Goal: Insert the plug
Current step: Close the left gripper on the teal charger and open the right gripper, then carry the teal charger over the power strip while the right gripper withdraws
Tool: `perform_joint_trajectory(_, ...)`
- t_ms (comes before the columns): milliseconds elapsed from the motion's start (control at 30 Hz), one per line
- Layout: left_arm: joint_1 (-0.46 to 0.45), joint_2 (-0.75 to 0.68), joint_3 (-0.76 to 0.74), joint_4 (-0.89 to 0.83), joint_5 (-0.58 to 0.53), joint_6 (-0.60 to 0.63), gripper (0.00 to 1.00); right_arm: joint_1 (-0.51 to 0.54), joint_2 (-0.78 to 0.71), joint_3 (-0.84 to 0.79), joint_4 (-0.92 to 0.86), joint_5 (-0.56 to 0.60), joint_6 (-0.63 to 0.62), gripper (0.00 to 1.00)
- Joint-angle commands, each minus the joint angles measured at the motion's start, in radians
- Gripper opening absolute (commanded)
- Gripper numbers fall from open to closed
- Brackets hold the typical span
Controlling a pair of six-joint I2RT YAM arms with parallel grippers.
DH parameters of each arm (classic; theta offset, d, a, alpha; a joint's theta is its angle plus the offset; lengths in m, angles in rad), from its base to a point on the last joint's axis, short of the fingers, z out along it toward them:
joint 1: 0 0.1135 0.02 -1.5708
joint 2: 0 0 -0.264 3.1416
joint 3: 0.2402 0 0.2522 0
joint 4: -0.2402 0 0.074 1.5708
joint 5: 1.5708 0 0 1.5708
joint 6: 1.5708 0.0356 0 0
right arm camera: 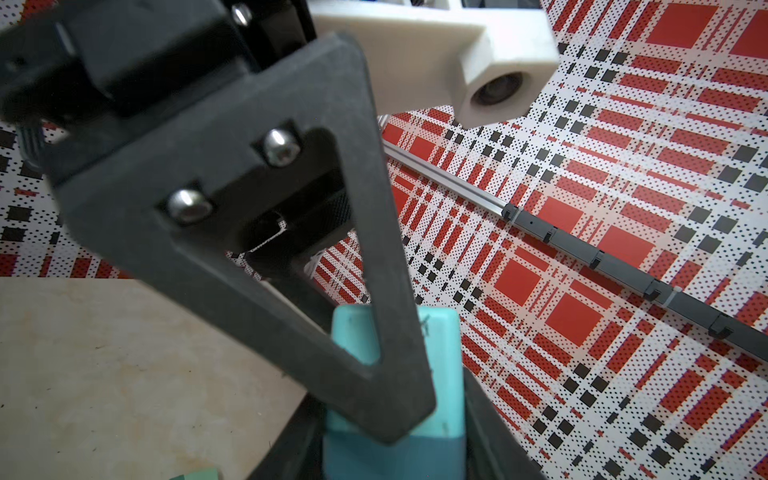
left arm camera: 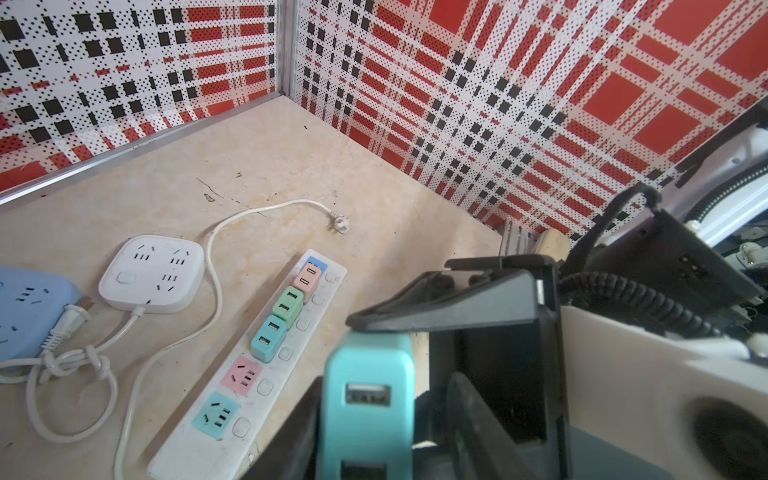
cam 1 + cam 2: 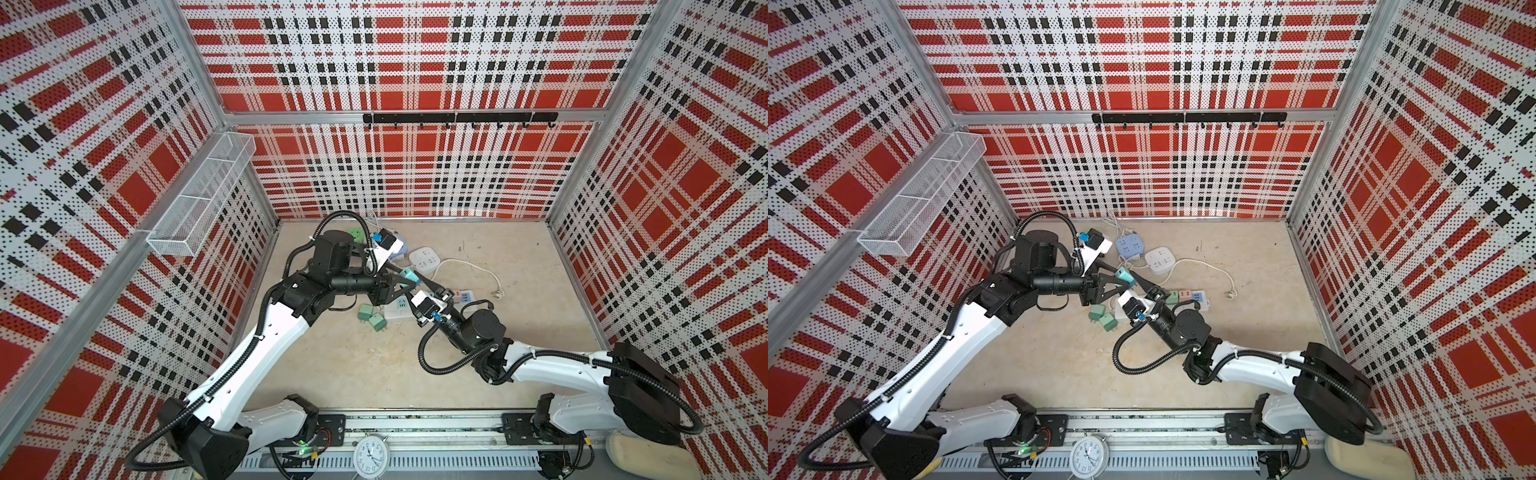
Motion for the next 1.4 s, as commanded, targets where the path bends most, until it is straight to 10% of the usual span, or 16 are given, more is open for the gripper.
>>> perform_joint_trajectory(0,-0.008,-0.005,0.036,-0.004,0.03,0.009,0.33,-0.008,0.015,0.035,0.054,-0.029,-0.026,0.0)
perform_joint_trajectory(233,-0.008,-0.011,0.041,-0.013,0.042,0.027,0.01,-0.007,-0.007,0.013,0.059,-0.048,-0.006,0.07)
perform_joint_trajectory(433,-0.003,-0.026,0.038,-0.021,-0.022,0.053,0.0,-0.007,-0.092,-0.077,0.026,-0.05,0.086,0.8)
perform_joint_trajectory(567,0.003,-0.037,0.025,-0.021,-0.093,0.082,0.0,-0.005,-0.173,-0.172,0.013,-0.044,0.15,1.0)
perform_joint_trajectory(933,0.016,-0.002,-0.126,0.014,-0.149,0.565,0.0,-0.08,-0.451,-0.304,-0.261,0.301,0.289,1.0)
perform_joint_trajectory(1367,0.001,0.269,-0.017,-0.086,-0.321,0.929,0.0,-0.555,-0.462,-0.39,-0.442,0.156,0.691,1.0)
